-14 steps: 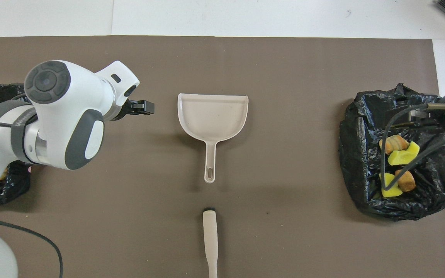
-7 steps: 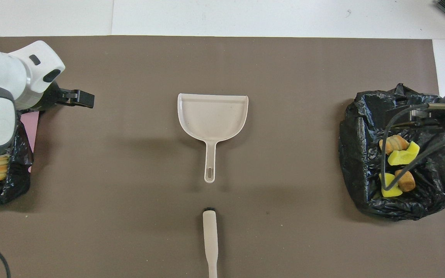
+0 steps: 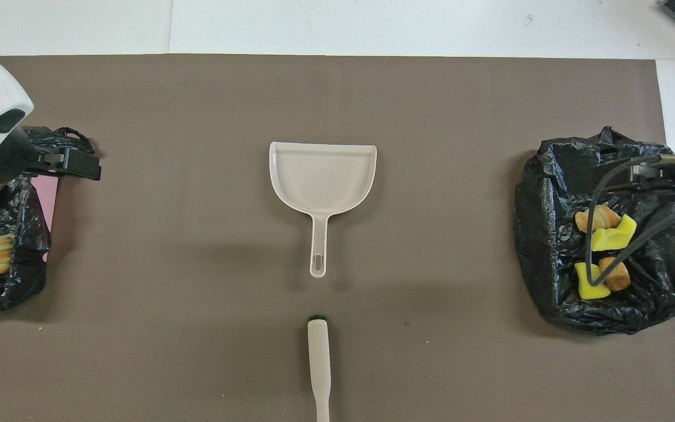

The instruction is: Sweep and dump trash in bin

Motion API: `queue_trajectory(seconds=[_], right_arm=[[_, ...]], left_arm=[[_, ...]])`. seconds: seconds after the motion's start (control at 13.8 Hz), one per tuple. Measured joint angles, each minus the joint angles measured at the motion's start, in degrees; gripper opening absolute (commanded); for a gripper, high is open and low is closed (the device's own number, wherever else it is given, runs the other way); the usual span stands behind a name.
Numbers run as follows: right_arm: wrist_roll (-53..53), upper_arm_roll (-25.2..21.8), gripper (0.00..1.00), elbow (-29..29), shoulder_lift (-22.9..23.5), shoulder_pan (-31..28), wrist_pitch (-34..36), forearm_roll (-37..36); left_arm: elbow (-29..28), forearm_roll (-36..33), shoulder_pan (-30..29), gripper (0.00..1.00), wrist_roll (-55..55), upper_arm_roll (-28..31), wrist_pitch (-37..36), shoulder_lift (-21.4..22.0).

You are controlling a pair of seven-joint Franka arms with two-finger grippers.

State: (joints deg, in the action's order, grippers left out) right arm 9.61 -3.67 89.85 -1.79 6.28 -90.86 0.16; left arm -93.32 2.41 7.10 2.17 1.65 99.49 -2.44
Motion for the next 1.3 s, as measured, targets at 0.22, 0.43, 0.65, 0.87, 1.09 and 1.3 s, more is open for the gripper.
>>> queue_trajectory(seconds=[0.22, 0.43, 0.65, 0.87, 1.09, 1.3], right_arm=[[0.0, 0.0, 1.0, 0.0, 0.0, 0.0, 0.0, 0.0], [0.0, 0.0, 1.0, 0.0, 0.0, 0.0, 0.0, 0.0], [0.0, 0.0, 1.0, 0.0, 0.0, 0.0, 0.0, 0.0], [0.0, 0.0, 1.0, 0.0, 0.0, 0.0, 0.0, 0.0], [0.0, 0.0, 1.0, 0.0, 0.0, 0.0, 0.0, 0.0], [0.0, 0.0, 1.0, 0.0, 0.0, 0.0, 0.0, 0.0]], left_arm=[[0.3, 0.0, -0.4, 1.0, 0.0, 0.1, -4.0, 1.6], [-0.5, 0.0, -1.6, 1.0, 0.8, 0.2, -5.0, 2.4], [-0.4, -0.4, -1.6, 1.0, 1.3, 0.0, -6.3, 3.0], [0.8, -1.2, -1.6, 1.0, 3.2, 0.0, -8.4, 4.1], [0.9, -1.2, -1.7, 1.0, 3.6, 0.0, -8.6, 4.3], [0.9, -1.2, -1.7, 1.0, 3.7, 0.0, -8.8, 4.3]])
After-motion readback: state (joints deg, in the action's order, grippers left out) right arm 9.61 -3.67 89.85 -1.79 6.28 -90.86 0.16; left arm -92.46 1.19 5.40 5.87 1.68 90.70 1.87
